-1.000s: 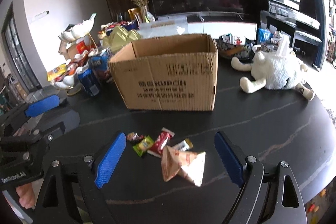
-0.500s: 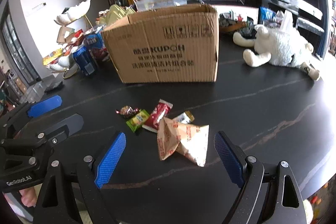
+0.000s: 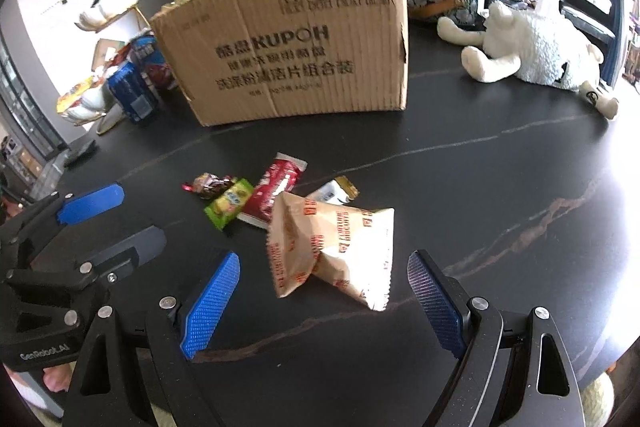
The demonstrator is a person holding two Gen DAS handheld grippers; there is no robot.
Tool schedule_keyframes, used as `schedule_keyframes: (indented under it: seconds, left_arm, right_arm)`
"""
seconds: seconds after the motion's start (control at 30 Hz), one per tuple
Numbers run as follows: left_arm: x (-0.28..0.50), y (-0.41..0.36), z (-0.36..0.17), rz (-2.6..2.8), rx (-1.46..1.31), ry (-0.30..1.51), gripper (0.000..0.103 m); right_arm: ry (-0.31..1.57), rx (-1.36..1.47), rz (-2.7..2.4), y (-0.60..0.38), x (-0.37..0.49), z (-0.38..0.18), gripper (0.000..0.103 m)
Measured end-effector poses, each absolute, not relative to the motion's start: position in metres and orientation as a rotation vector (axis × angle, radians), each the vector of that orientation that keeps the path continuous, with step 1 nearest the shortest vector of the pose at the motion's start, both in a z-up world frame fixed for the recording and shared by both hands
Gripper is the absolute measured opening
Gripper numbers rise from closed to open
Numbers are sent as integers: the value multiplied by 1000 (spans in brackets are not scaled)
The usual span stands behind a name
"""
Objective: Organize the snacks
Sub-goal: 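Grasp the Fortune Biscuits packet with the right tool while the left tool grasps the green-yellow candy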
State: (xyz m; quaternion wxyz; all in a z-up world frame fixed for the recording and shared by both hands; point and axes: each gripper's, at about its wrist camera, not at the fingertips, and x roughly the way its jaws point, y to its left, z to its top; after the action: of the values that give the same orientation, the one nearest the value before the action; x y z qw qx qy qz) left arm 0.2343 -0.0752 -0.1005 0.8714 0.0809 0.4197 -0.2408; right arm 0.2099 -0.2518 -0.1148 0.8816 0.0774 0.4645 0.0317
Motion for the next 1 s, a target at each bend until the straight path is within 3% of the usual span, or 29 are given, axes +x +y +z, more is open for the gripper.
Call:
schedule_keyframes:
  seconds: [0.17,0.4,0.87,1.0]
  left_arm:
    - [247,-76,-117,-530,173,917,71]
    - [259,-81,-136,-543,175,961,60]
    - [280,-97,-142,-559,189,960,46]
    - [283,-100,-144,-568,181,969,40]
  right_arm:
    - [987,145,53,-250,218,-124,87]
    - [1022,145,40,-251,225,-136,87]
    - [1017,167,32,-256,230,-143,87]
    - [1011,170,31,-257,230,-142,80]
